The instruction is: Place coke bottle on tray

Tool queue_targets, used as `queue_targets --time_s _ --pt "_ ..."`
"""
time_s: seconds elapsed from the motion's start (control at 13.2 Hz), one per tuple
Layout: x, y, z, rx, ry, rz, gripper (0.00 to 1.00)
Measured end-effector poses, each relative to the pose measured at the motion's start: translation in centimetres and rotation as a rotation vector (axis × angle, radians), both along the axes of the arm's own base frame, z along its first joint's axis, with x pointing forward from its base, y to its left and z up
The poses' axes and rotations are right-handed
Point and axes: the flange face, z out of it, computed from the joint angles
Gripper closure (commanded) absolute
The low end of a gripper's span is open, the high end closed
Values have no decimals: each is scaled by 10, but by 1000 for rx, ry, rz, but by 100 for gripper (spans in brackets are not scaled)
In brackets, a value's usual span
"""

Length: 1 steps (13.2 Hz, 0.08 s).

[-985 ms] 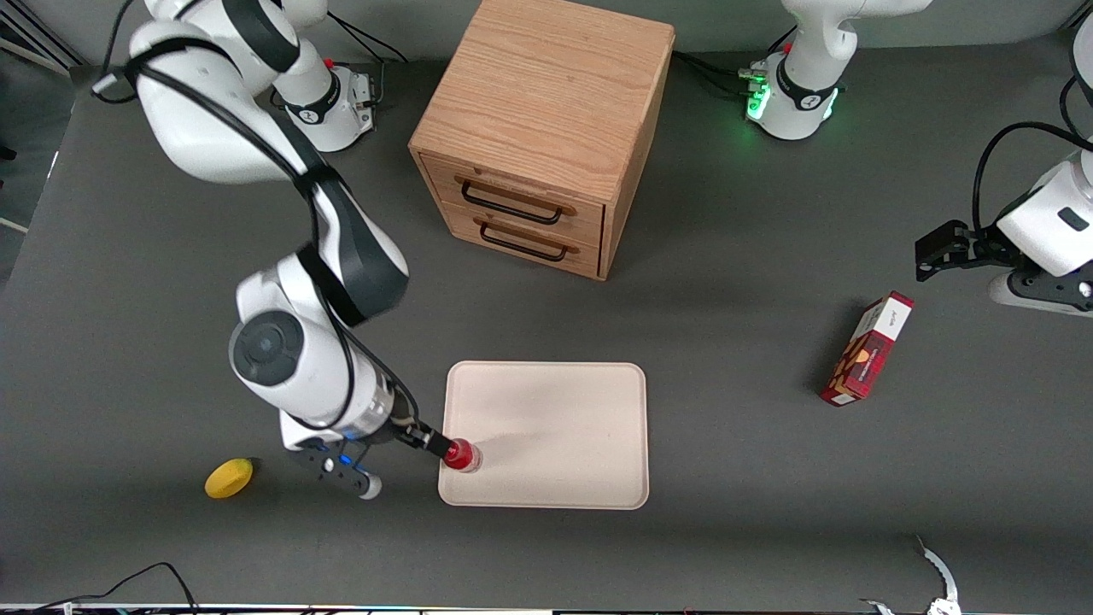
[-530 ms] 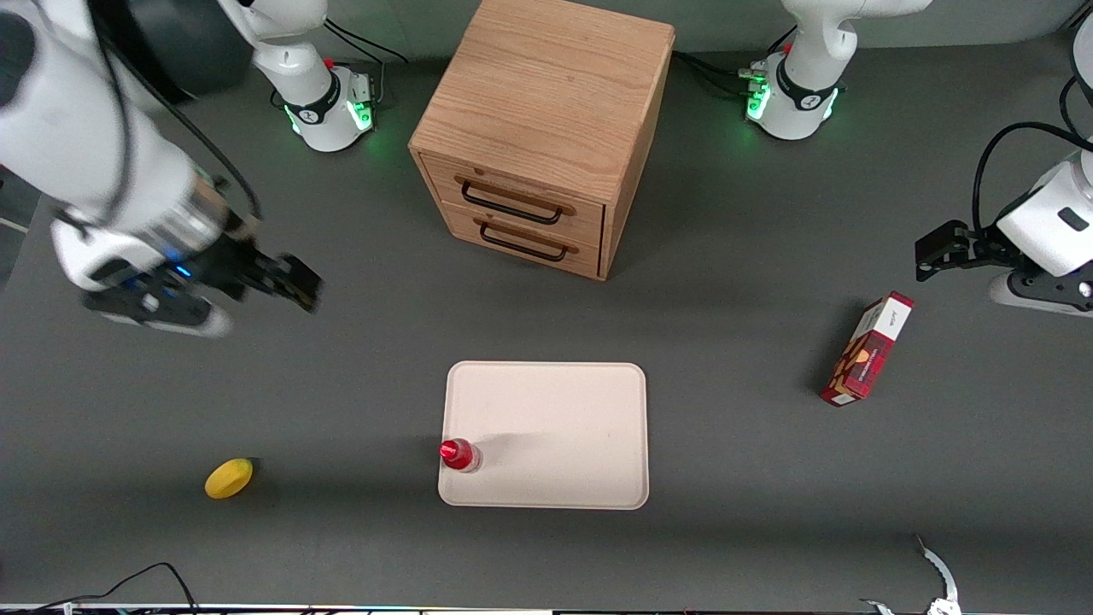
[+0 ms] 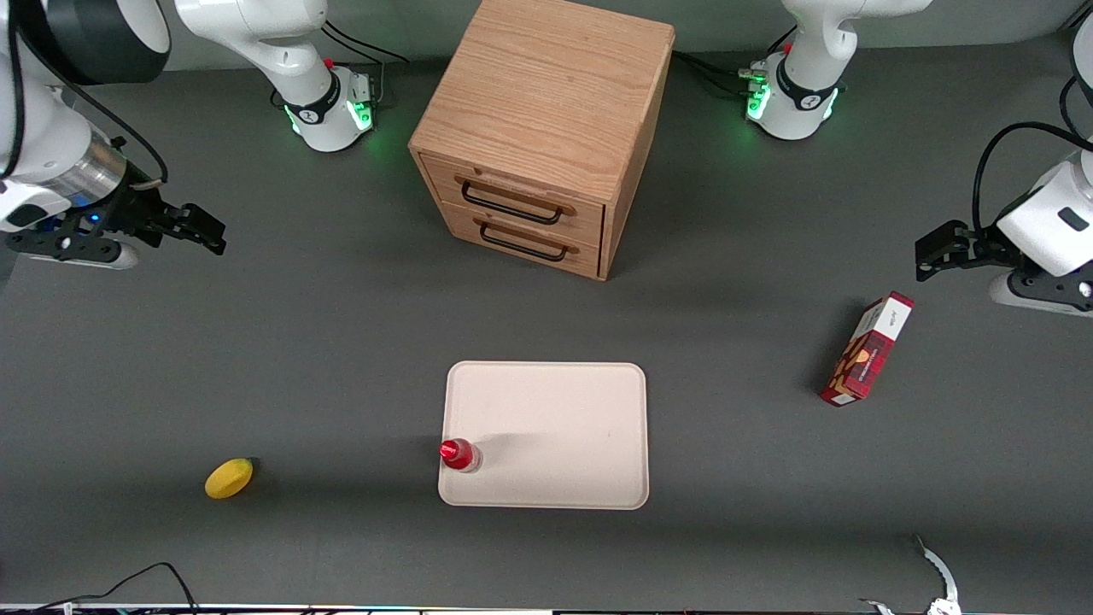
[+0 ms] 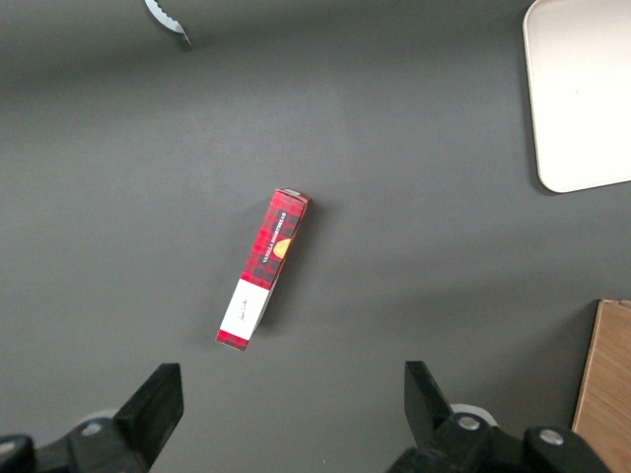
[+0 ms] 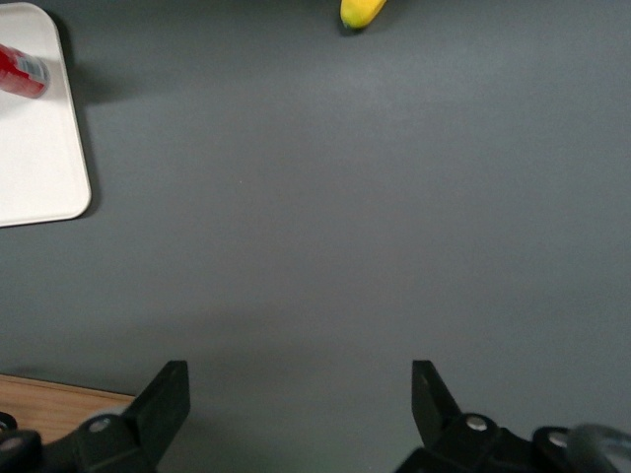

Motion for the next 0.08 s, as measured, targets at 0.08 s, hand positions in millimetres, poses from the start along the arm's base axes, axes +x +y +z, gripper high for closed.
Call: queue_targets --time_s 0.08 --pt "-3 1 3 14 -8 -4 0"
